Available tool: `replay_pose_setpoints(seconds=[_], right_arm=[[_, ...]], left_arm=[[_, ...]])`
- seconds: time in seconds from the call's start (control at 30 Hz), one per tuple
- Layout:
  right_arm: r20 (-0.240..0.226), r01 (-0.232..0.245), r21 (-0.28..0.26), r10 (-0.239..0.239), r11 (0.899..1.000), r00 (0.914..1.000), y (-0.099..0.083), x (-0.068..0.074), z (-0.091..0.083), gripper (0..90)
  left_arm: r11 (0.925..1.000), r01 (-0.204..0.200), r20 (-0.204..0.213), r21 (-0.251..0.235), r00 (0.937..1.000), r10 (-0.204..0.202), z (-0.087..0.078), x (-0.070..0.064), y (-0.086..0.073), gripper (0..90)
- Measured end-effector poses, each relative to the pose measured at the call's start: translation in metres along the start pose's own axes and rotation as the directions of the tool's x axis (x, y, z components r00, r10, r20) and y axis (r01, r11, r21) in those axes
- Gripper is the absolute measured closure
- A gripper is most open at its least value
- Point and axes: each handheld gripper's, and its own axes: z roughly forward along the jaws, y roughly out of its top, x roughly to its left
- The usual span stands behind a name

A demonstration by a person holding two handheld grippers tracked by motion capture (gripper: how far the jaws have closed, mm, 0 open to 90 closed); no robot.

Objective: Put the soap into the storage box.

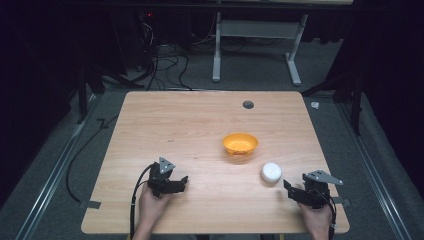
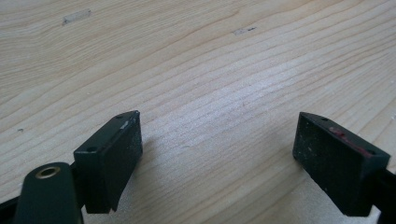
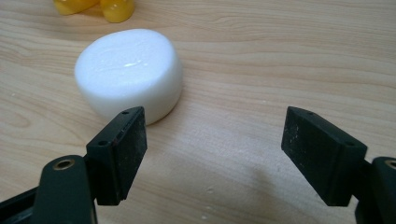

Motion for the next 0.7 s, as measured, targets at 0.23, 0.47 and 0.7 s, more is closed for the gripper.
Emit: replay_pose_setpoints(seconds=[0.23,0.47,0.7], right_arm=[[-0.012,0.013,-0.006,-0.013,1.000,0.9998,-0.004,0.010,-0.008,21.9],[-0.028,0.035,0.003,-0.035,0.999,0.9990,-0.002,0.020,-0.006,21.7],[-0.042,0.056,0.007,-0.056,0.998,0.9976,0.004,0.031,-0.001,19.0]], left_arm=[[1.0000,0.000,-0.001,0.000,1.0000,0.000,0.000,0.000,0.000,16.2],[1.0000,0.000,-0.001,0.000,1.0000,0.000,0.000,0.000,0.000,16.2],[1.0000,0.000,-0.001,-0.001,1.0000,0.000,0.000,0.000,0.000,16.2]])
